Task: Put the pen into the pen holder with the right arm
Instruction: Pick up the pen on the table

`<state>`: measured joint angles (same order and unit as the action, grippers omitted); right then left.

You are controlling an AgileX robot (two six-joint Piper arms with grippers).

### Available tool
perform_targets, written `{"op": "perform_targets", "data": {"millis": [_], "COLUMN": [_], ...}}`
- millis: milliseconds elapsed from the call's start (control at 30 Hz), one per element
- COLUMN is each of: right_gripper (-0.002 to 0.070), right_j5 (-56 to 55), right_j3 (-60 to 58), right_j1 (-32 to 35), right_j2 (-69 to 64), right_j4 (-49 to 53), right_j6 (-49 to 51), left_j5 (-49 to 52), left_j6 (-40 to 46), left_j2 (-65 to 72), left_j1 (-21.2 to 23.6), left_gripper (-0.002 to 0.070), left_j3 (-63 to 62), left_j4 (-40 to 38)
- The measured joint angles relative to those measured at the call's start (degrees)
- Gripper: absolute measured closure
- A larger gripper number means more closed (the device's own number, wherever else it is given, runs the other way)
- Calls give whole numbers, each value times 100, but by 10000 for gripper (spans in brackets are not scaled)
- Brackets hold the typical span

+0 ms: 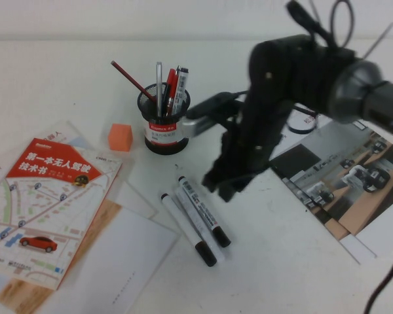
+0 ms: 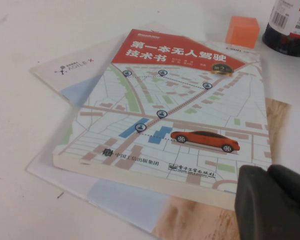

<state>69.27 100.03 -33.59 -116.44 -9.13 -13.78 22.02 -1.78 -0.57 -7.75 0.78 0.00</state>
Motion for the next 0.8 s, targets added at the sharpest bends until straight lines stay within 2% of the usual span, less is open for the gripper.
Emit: {"op": "perform_targets", "data": {"millis": [100, 200, 800], "right_gripper": [346, 286, 315], "right_j5": [13, 13, -856], "right_j3": [460, 613, 649], "right_j1": [-170, -239, -434], "right_j2": [-313, -520, -1009], "right_j4": [57, 94, 184], "right_j6": [20, 42, 165], "left_j5": [0, 0, 0], "left_j6": [0, 0, 0], "left_j2": [0, 0, 0], "left_j1": [0, 0, 0], "left_gripper": [676, 676, 676], "left_j3": [0, 0, 0], "left_j4": [0, 0, 0]}}
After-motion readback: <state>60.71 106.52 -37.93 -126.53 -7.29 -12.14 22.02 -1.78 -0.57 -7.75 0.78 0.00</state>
